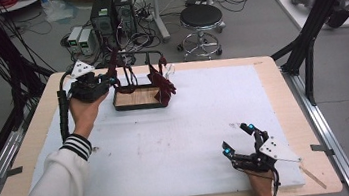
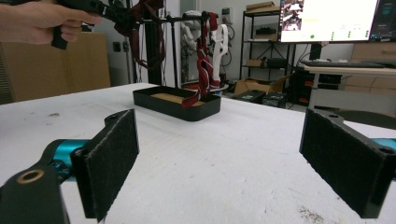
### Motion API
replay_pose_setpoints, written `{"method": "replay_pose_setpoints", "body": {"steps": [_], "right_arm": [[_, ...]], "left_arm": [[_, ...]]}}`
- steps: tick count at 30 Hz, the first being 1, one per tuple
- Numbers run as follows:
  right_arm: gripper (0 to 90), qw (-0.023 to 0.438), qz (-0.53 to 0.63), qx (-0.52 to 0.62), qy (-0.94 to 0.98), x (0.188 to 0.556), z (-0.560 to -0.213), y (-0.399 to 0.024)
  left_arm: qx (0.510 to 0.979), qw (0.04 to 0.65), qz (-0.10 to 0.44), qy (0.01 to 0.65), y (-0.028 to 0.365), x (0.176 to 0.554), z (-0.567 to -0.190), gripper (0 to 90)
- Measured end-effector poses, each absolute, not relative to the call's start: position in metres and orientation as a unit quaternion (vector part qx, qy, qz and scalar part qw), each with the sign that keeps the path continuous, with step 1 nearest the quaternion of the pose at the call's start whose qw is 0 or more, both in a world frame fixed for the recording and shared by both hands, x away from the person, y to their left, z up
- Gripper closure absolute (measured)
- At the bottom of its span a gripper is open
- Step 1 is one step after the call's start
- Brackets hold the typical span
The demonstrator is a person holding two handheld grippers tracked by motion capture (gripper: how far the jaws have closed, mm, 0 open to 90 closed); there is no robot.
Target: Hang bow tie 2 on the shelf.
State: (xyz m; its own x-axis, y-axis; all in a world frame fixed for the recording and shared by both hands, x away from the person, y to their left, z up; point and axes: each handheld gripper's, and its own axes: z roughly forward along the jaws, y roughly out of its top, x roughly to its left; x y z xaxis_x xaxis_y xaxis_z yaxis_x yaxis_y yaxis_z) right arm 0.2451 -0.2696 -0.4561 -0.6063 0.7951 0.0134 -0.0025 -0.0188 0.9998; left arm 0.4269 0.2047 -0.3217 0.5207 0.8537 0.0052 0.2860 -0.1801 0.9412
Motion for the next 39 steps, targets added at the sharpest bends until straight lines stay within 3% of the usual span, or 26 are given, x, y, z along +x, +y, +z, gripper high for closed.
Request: {"method": "replay_pose_setpoints", "body": {"steps": [22, 32, 39], "right_arm": [[11.0, 0.310, 0.639, 0.317, 0.628, 0.245, -0.456, -0.269], [10.9, 0.310, 0.639, 0.316, 0.629, 0.245, -0.456, -0.269], [11.0, 0.309, 0.639, 0.317, 0.629, 0.245, -0.456, -0.269]], "left_arm": [[0.702, 0.479, 0.303, 0.432, 0.204, 0.444, -0.341, 75.9], [0.714, 0.453, 0.318, 0.429, 0.200, 0.441, -0.349, 75.8], [0.727, 0.427, 0.301, 0.446, 0.204, 0.443, -0.363, 75.8]]}}
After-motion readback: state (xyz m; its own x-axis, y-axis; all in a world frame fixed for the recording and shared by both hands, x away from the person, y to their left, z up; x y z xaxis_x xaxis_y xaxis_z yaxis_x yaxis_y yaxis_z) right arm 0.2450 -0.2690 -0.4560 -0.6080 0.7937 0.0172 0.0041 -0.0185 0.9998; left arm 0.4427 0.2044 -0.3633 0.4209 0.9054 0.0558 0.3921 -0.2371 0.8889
